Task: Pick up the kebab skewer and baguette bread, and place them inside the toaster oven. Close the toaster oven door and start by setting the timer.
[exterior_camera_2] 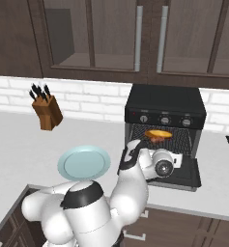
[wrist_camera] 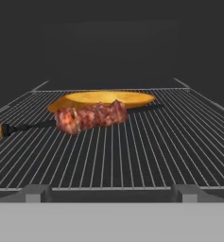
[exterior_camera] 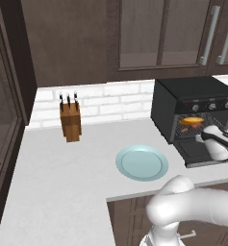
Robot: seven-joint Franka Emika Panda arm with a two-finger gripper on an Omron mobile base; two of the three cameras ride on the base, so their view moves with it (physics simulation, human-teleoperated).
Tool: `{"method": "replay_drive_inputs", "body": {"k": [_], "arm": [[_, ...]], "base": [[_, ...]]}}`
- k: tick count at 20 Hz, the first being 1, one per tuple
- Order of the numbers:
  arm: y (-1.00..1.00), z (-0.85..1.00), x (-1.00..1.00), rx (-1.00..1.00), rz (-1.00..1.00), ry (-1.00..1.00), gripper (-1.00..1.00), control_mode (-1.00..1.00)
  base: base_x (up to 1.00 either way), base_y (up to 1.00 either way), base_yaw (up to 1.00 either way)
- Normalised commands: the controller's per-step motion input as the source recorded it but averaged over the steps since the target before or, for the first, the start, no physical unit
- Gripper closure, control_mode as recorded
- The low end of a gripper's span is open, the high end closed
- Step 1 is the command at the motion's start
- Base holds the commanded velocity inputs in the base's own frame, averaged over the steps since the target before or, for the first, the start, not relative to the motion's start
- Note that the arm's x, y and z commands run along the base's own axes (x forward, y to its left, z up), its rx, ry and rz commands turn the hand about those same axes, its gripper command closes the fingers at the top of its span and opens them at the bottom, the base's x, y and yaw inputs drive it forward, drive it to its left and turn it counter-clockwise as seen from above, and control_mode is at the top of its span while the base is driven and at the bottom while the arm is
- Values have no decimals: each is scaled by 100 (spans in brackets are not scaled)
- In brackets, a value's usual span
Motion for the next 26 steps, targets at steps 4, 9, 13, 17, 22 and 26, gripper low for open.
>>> {"method": "replay_drive_inputs", "body": {"k": [4, 9, 13, 17, 22, 26], "arm": [[4, 0, 28, 0, 0, 0, -100, -100], [1, 0, 25, 0, 0, 0, -100, -100], [0, 0, 24, 0, 0, 0, -100, -100], [2, 0, 28, 0, 0, 0, -100, -100], [6, 0, 31, 0, 0, 0, -100, -100], [4, 0, 28, 0, 0, 0, -100, -100]], "base": [[0, 0, 0], [0, 0, 0], [0, 0, 0], [0, 0, 0], [0, 0, 0], [0, 0, 0]]}}
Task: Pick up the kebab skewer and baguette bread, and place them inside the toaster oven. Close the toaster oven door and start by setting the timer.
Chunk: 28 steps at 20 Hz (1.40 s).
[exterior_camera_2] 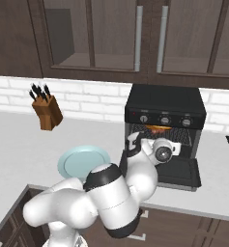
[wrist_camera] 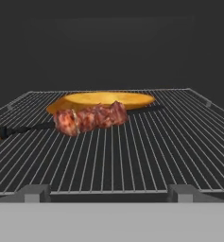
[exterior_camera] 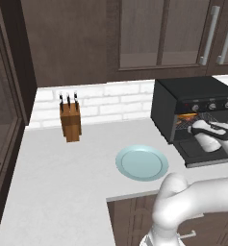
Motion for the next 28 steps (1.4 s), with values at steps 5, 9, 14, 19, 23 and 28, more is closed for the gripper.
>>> {"method": "replay_drive_inputs", "body": {"k": [5, 9, 14, 19, 23, 28], "arm": [[2, 0, 20, 0, 0, 0, -100, -100], [0, 0, -2, 0, 0, 2, -100, -100], [-23, 0, -56, 0, 0, 1, -100, -100], [-45, 0, -87, 0, 0, 2, -100, -100], [-48, 1, -75, 0, 0, 5, -100, -100], [-56, 0, -64, 0, 0, 4, -100, -100]], "base": [[0, 0, 0], [0, 0, 0], [0, 0, 0], [0, 0, 0], [0, 0, 0], [0, 0, 0]]}}
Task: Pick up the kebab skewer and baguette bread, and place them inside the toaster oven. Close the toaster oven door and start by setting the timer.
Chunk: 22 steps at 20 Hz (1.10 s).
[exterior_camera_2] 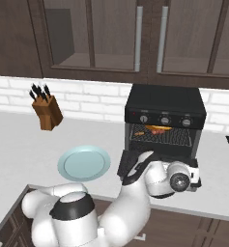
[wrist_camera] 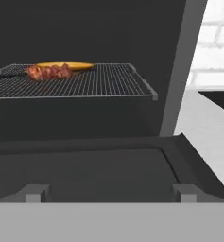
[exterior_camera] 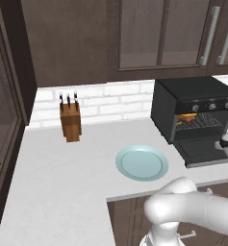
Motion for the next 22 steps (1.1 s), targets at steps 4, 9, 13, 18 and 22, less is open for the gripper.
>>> {"method": "replay_drive_inputs", "body": {"k": [4, 9, 13, 18, 22], "arm": [[-42, -2, -82, 0, 0, 4, -100, -100], [-20, -24, -83, 0, 0, 6, -100, -100], [0, -26, -50, 0, 0, 13, -100, -100], [8, -30, -13, 0, 0, 11, -100, -100], [22, -29, 5, 0, 2, 4, -100, -100]], "base": [[0, 0, 0], [0, 0, 0], [0, 0, 0], [0, 0, 0], [0, 0, 0]]}}
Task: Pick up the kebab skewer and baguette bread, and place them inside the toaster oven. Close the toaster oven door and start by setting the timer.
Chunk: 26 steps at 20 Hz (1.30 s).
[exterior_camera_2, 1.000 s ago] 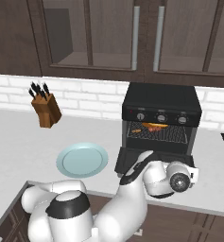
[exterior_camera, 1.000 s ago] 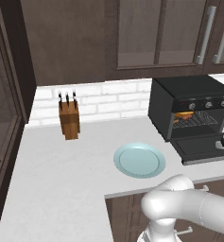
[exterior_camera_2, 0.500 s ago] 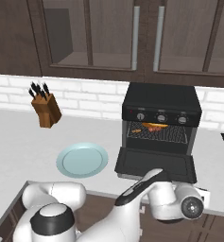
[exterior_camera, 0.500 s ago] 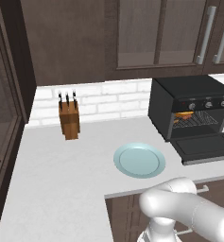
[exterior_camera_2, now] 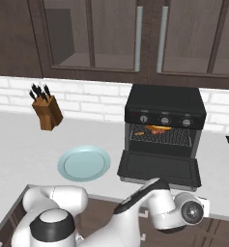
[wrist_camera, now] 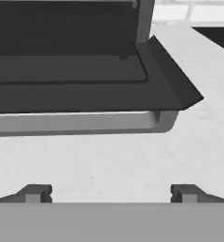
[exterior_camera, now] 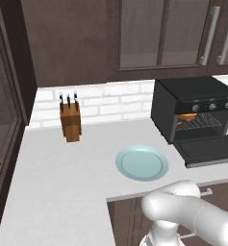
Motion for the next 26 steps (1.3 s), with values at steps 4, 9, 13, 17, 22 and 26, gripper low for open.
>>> {"method": "replay_drive_inputs", "body": {"k": [4, 9, 13, 17, 22, 26], "arm": [[20, -18, 30, 0, 9, 0, -100, -100], [8, 0, 35, 0, 6, 0, -100, -100], [0, -9, 11, 0, 1, 0, -100, -100], [0, -30, 3, 0, 0, 1, -100, -100], [6, -30, 11, 0, -1, 0, -100, -100], [3, -5, 20, 0, -2, 0, -100, -100]], "base": [[0, 0, 0], [0, 0, 0], [0, 0, 0], [0, 0, 0], [0, 0, 0], [0, 0, 0]]}}
